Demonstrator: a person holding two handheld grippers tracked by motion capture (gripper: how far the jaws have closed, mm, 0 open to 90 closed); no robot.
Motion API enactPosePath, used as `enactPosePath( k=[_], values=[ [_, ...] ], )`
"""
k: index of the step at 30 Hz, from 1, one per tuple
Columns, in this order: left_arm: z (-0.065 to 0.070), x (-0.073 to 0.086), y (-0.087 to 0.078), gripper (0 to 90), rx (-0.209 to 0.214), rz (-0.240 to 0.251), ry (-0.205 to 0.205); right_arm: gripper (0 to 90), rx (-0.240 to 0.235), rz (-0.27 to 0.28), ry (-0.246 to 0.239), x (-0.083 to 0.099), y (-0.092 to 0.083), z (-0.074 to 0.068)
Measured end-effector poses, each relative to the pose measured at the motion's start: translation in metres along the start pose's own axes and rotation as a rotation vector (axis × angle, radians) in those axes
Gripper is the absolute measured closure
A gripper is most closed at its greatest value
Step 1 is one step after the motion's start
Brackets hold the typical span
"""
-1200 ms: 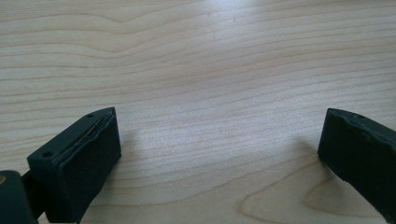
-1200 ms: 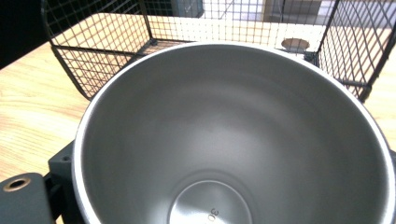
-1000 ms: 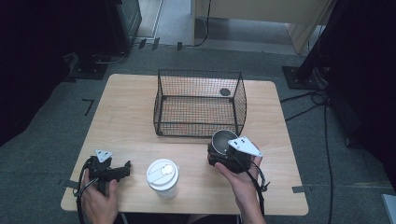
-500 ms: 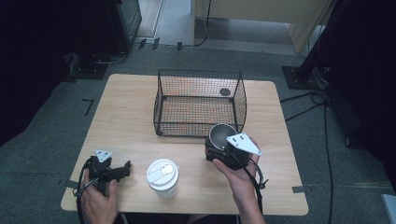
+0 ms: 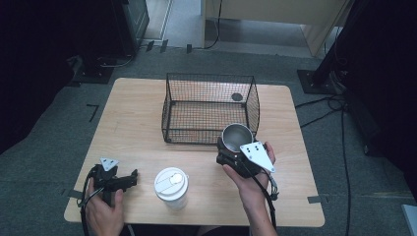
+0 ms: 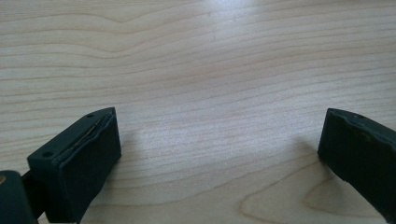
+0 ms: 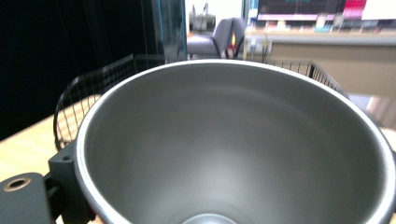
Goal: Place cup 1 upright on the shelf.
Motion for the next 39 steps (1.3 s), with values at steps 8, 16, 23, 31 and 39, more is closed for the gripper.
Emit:
enactPosePath(
  k=[8,16,23,31,39],
  values=[
    [0.0,0.0,0.0,0.0,0.0,0.0,-0.001,7.1,-0.001,0.063,-0.036,-0.007,0.003,0.001],
    [0.0,0.0,0.0,0.0,0.0,0.001,-0.002,7.1,0.015,0.096,-0.029,-0.017,0.011,0.01],
    [0.0,0.0,0.0,0.0,0.0,0.0,0.0,7.1,0.001,0.109,-0.033,-0.027,0.021,0.012],
    [0.0,0.0,0.0,0.0,0.0,-0.001,0.0,7.0,-0.022,0.126,-0.035,-0.036,0.039,0.011],
    [0.0,0.0,0.0,0.0,-0.001,0.0,-0.001,7.0,-0.036,0.122,-0.047,-0.041,0.064,0.011]
  ],
)
Point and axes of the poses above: each handheld gripper's, and its own axes: y roughly forward along the jaws, x roughly out of its underside, z roughly to its right, the point moved 9 cm from there along y, roughly forward along the jaws, and after that the axes turned 14 degrees about z, right-handed, at the moved point
